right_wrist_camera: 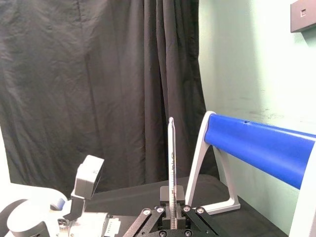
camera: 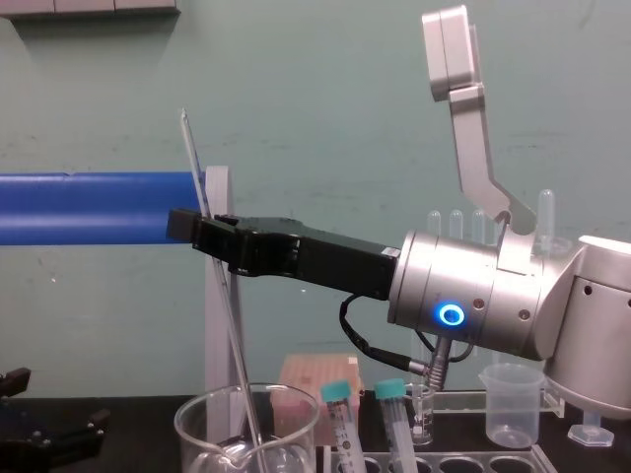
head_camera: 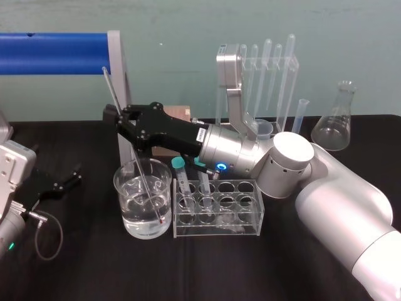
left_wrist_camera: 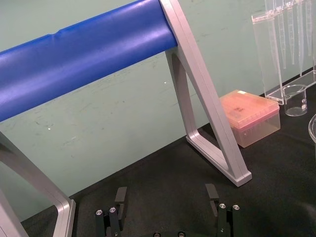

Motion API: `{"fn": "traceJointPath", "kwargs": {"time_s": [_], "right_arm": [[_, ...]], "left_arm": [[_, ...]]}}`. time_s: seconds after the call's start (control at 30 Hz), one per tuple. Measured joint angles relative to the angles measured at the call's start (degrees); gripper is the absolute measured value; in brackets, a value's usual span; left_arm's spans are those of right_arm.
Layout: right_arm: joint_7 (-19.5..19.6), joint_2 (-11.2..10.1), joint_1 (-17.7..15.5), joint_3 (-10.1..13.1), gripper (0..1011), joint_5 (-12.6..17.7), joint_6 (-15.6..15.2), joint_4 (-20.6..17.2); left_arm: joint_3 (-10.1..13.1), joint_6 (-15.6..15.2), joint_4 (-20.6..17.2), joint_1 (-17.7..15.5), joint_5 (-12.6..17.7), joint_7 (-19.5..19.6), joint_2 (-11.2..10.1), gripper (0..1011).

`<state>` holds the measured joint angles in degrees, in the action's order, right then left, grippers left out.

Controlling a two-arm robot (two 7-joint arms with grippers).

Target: Hold the thermometer with one hand and immerse one end into the beaker, then reinsert it into the test tube rack.

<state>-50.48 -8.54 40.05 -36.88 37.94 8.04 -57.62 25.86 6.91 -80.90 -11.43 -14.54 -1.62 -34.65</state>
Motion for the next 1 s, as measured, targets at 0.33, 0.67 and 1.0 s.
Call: {"fn": "traceJointPath", "kwargs": {"time_s": [0.33, 0.67, 1.0], "right_arm": [[0.0, 0.0, 0.0, 0.0, 56, 0.0, 0.0, 0.0], [0.1, -0.2, 0.0, 0.4, 56, 0.5, -0.5, -1.4], [-0.8, -2.6, 1.7, 4.2, 55, 5.5, -0.4, -13.5]], "left_arm": [[0.0, 0.0, 0.0, 0.0, 0.0, 0.0, 0.0, 1008], [0.0, 0.0, 0.0, 0.0, 0.0, 0.0, 0.0, 1008], [0.0, 0.0, 0.0, 0.0, 0.0, 0.0, 0.0, 1008]]}}
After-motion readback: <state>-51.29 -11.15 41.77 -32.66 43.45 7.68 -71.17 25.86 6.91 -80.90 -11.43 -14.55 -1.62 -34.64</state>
